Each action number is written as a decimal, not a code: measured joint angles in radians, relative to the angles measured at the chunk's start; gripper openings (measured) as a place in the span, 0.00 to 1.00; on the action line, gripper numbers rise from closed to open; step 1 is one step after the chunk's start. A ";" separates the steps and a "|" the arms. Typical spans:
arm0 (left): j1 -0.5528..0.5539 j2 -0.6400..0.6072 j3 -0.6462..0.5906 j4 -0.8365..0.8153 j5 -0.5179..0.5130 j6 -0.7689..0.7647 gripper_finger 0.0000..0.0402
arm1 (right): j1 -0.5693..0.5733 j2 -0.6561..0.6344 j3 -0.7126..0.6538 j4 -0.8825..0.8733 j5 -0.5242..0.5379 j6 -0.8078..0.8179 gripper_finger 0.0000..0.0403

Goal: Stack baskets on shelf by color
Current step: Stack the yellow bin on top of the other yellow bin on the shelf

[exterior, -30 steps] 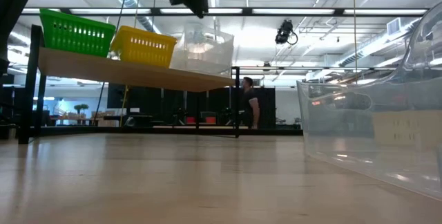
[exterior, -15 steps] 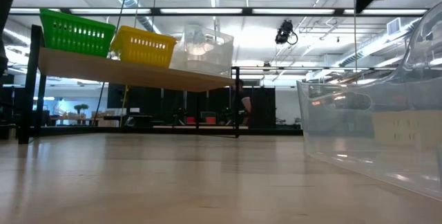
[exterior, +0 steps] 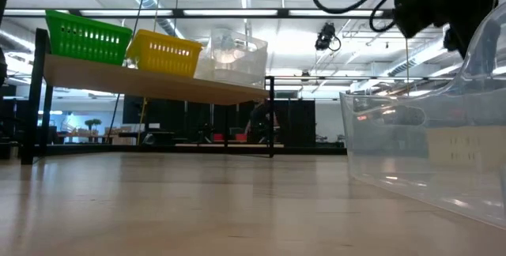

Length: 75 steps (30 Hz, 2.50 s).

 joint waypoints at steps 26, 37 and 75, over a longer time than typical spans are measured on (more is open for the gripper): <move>-0.148 0.000 0.000 0.072 -0.034 -0.075 0.32 | 0.040 0.016 -0.336 0.408 0.200 0.199 0.58; -0.148 0.000 0.000 0.087 -0.126 -0.121 0.32 | 0.045 0.057 -0.353 0.607 0.172 -0.044 0.11; -0.045 0.030 0.001 -0.161 0.254 0.012 0.34 | 0.115 0.065 0.358 0.561 -0.135 -1.044 0.04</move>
